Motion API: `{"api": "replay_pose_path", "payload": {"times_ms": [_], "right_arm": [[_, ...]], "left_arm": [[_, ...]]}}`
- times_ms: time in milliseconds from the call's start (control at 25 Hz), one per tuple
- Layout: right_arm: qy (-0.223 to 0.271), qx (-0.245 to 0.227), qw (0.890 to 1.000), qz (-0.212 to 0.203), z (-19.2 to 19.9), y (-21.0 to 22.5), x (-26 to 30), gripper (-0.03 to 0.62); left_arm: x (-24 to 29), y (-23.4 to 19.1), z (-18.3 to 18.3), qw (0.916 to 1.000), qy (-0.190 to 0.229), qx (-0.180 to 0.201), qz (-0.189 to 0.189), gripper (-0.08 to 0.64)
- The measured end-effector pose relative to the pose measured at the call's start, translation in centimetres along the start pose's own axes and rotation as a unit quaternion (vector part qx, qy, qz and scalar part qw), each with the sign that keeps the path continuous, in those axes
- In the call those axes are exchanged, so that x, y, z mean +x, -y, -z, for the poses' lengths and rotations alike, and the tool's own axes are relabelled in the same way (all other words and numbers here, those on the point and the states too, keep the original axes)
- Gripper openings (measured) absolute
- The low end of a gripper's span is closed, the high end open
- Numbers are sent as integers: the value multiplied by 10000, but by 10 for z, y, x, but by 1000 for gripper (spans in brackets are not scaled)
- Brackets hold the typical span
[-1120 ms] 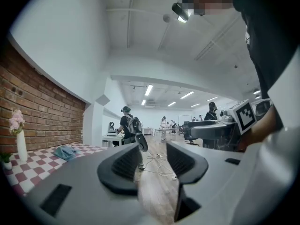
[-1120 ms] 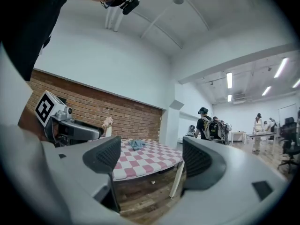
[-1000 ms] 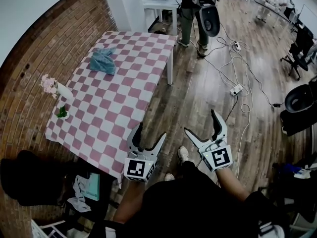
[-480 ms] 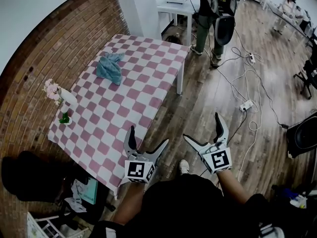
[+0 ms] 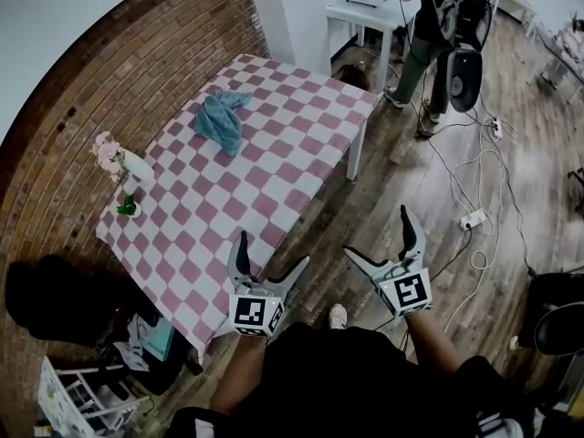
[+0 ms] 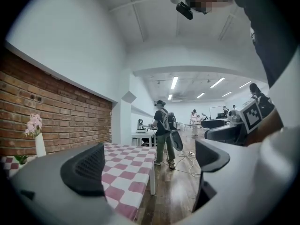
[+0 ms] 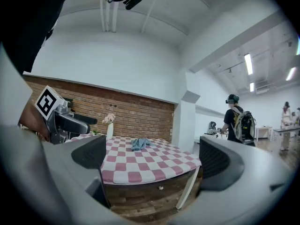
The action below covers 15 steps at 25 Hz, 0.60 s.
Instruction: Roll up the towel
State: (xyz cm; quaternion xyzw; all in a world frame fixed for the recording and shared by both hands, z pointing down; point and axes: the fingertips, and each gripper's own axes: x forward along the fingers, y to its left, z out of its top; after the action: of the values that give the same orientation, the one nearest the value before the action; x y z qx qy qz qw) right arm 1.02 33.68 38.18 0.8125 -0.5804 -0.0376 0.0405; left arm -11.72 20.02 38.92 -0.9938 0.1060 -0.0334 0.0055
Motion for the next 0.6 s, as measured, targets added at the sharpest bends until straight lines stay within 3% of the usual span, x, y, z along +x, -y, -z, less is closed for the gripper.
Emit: {"api": "replay_pose_path", "payload": {"times_ms": [320,600], "right_arm": [[-394,37,9983,-422,27,-1,43,591],[-158,-11,9960,-876,35,-1,115,591]], "left_arm": [[11,-31,26,9986,-208,-191,-440,572],[47,-78,45,9972,-382,-194,-618,557]]}}
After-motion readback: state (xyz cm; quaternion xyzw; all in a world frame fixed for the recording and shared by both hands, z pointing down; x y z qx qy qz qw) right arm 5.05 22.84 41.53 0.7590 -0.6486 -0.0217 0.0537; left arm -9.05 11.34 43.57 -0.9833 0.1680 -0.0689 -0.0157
